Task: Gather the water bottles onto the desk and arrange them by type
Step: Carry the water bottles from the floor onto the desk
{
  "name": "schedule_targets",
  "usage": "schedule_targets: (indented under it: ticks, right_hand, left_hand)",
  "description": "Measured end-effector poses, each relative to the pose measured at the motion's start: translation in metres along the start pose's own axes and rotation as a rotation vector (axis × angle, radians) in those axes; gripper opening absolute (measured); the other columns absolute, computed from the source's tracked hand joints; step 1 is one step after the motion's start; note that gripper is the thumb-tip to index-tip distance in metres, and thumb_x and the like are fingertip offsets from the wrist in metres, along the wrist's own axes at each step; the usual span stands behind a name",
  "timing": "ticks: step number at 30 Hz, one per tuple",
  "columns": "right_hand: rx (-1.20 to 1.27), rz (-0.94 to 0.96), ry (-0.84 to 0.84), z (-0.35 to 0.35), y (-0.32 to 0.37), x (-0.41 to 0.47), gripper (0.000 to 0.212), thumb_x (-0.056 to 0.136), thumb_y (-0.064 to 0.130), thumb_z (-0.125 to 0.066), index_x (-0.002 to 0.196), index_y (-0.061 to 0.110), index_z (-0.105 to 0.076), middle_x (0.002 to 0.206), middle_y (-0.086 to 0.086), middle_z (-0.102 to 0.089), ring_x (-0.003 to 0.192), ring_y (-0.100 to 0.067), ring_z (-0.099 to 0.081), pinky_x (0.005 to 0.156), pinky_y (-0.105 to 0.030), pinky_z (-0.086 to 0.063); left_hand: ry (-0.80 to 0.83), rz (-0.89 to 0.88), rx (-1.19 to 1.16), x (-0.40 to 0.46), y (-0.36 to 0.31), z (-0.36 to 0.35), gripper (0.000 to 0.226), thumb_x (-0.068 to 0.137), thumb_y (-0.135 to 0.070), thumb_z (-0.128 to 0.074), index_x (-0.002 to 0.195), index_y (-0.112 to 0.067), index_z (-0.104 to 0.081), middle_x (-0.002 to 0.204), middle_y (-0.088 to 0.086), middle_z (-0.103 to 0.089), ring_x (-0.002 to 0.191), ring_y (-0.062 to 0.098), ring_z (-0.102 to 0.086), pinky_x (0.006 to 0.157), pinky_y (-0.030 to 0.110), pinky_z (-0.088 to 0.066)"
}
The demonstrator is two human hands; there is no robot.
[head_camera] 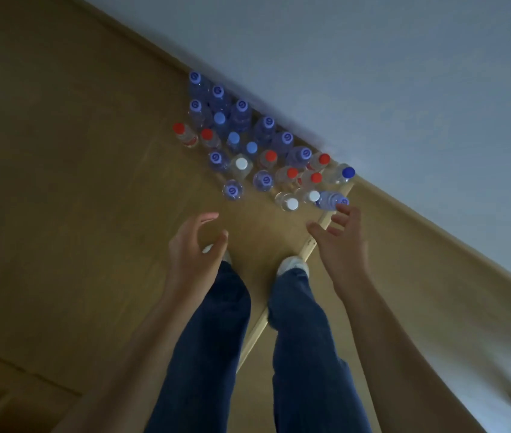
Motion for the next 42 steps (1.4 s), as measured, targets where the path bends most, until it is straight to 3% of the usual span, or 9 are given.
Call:
schedule_targets:
  ticks: [7,13,16,21,24,27,30,34,42]
  right_hand:
    - [0.017,-0.033,-0.022,-0.076,-0.078,0.077,0.064,0.082,0.028,-0.076,0.135,0.026,-0.041,0.135,0.003,-0.048,0.121,-0.017,-0.05,0.098,-0.037,-0.045]
    - [0.037,0.049,-0.069,-0.145,-0.154,0.166,0.082,0.075,0.027,-0.083,0.141,0.027,-0.035,0.138,0.005,-0.044,0.128,-0.017,-0.045,0.106,-0.046,-0.042]
    - [0.08,0.102,-0.127,-0.167,-0.187,0.199,0.077,0.073,0.027,-0.085,0.135,0.027,-0.04,0.129,0.012,-0.041,0.12,-0.012,-0.048,0.101,-0.045,-0.047]
    - [0.194,0.197,-0.227,-0.187,-0.215,0.233,0.076,0.069,0.023,-0.087,0.129,0.029,-0.042,0.124,0.018,-0.046,0.112,0.003,-0.049,0.1,-0.038,-0.05]
    - [0.223,0.239,-0.264,-0.195,-0.218,0.245,0.073,0.068,0.025,-0.088,0.119,0.038,-0.038,0.121,0.016,-0.048,0.113,-0.005,-0.051,0.097,-0.041,-0.05]
    - [0.253,0.237,-0.309,-0.197,-0.221,0.248,0.069,0.068,0.022,-0.089,0.115,0.039,-0.04,0.116,0.017,-0.051,0.109,-0.003,-0.052,0.094,-0.031,-0.05]
    - [0.271,0.212,-0.281,-0.194,-0.221,0.245,0.066,0.069,0.017,-0.087,0.12,0.029,-0.047,0.116,0.015,-0.055,0.108,-0.004,-0.055,0.092,-0.026,-0.049]
    - [0.254,0.154,-0.231,-0.173,-0.212,0.222,0.07,0.071,0.019,-0.087,0.129,0.027,-0.049,0.121,0.011,-0.059,0.112,-0.011,-0.057,0.097,-0.039,-0.05]
    - [0.287,0.186,-0.244,-0.088,-0.141,0.122,0.072,0.067,0.019,-0.087,0.128,0.027,-0.05,0.11,0.028,-0.057,0.102,0.002,-0.059,0.089,-0.03,-0.053]
  left_hand:
    - [-0.031,-0.024,-0.026,0.076,0.076,-0.064,0.037,0.088,-0.019,-0.073,0.122,-0.023,-0.061,0.117,-0.02,-0.059,0.116,-0.003,-0.053,0.099,0.013,-0.038]
    - [-0.123,-0.059,-0.055,0.149,0.175,-0.142,0.064,0.077,-0.032,-0.083,0.134,-0.025,-0.052,0.122,-0.026,-0.051,0.117,-0.014,-0.046,0.097,0.004,-0.033]
    - [-0.127,-0.041,-0.042,0.18,0.217,-0.171,0.09,0.068,-0.053,-0.079,0.144,-0.021,-0.042,0.138,-0.01,-0.046,0.127,-0.001,-0.043,0.105,0.019,-0.036]
    - [-0.133,-0.206,0.007,0.215,0.246,-0.196,0.088,0.07,-0.034,-0.087,0.138,0.001,-0.043,0.135,0.014,-0.051,0.127,0.027,-0.051,0.106,0.051,-0.043]
    - [-0.17,-0.258,0.0,0.227,0.243,-0.205,0.077,0.069,-0.025,-0.09,0.129,-0.008,-0.046,0.125,0.012,-0.054,0.119,0.025,-0.055,0.103,0.045,-0.046]
    - [-0.236,-0.336,-0.049,0.237,0.233,-0.213,0.06,0.072,-0.007,-0.086,0.113,-0.029,-0.048,0.105,-0.008,-0.058,0.101,-0.002,-0.059,0.093,0.022,-0.049]
    - [-0.246,-0.345,-0.024,0.242,0.225,-0.212,0.053,0.075,0.004,-0.081,0.102,-0.031,-0.051,0.096,-0.018,-0.057,0.089,-0.012,-0.059,0.083,0.012,-0.047]
    - [-0.11,-0.313,0.038,0.222,0.198,-0.2,0.041,0.077,-0.003,-0.081,0.109,-0.014,-0.058,0.098,-0.008,-0.061,0.09,0.001,-0.06,0.084,0.023,-0.052]
    - [-0.023,-0.317,0.079,0.122,0.085,-0.132,0.052,0.074,-0.013,-0.086,0.116,-0.022,-0.057,0.099,-0.021,-0.06,0.09,-0.019,-0.057,0.08,0.003,-0.044]
Point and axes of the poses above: each hand's wrist, its own x-axis towards the middle knuckle, its own z-axis out of the back of the hand, y = z × x, the point moved 3 cm from there along x, towards the middle knuckle
